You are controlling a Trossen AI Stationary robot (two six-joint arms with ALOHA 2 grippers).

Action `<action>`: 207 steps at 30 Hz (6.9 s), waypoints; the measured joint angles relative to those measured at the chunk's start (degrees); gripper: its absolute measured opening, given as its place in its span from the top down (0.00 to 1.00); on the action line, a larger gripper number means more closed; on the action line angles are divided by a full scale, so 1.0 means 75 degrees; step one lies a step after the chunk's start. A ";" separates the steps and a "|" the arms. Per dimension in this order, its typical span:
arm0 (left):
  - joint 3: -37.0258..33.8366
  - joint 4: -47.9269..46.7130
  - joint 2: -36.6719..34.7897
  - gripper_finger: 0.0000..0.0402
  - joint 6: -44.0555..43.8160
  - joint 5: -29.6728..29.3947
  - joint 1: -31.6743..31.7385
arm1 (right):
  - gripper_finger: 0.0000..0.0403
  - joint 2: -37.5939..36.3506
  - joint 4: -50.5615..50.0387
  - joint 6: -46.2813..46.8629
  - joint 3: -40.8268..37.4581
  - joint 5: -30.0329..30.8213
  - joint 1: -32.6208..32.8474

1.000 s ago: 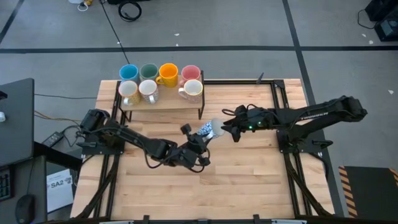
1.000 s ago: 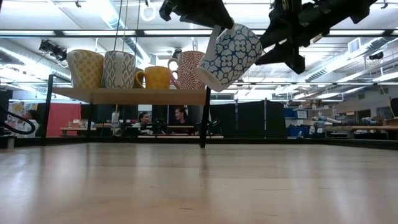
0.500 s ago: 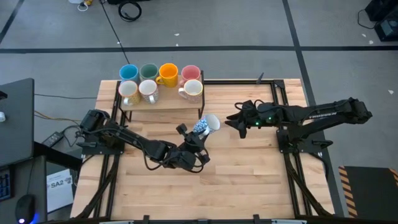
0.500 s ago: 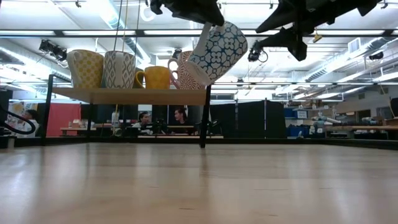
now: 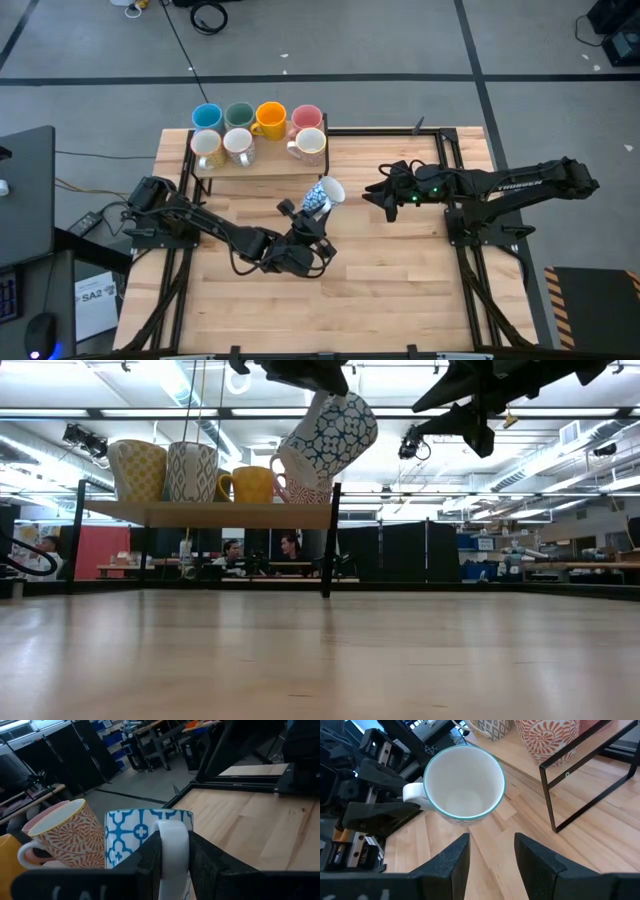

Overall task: Place coffee mugs
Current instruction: Put the blue patterned mug on the shelf

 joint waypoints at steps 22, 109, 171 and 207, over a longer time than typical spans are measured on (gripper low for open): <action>0.0003 0.0004 -0.0007 0.81 -0.0059 0.0976 -0.0009 | 0.60 0.0006 -0.0006 -0.0908 -0.0006 0.0000 0.0003; 0.0006 -0.0051 -0.0001 0.62 0.0303 0.5595 0.0487 | 0.92 0.2865 0.0499 0.2278 -0.0015 -0.2436 0.0915; -0.0003 -0.0084 -0.0001 0.80 0.0000 0.5886 0.0513 | 0.66 0.2859 0.0663 0.1950 0.0000 -0.2365 0.0911; 0.0009 -0.0958 -0.1070 0.80 -0.0240 0.2475 0.0369 | 0.67 0.0194 -0.0840 0.0656 0.0003 -0.2522 0.0326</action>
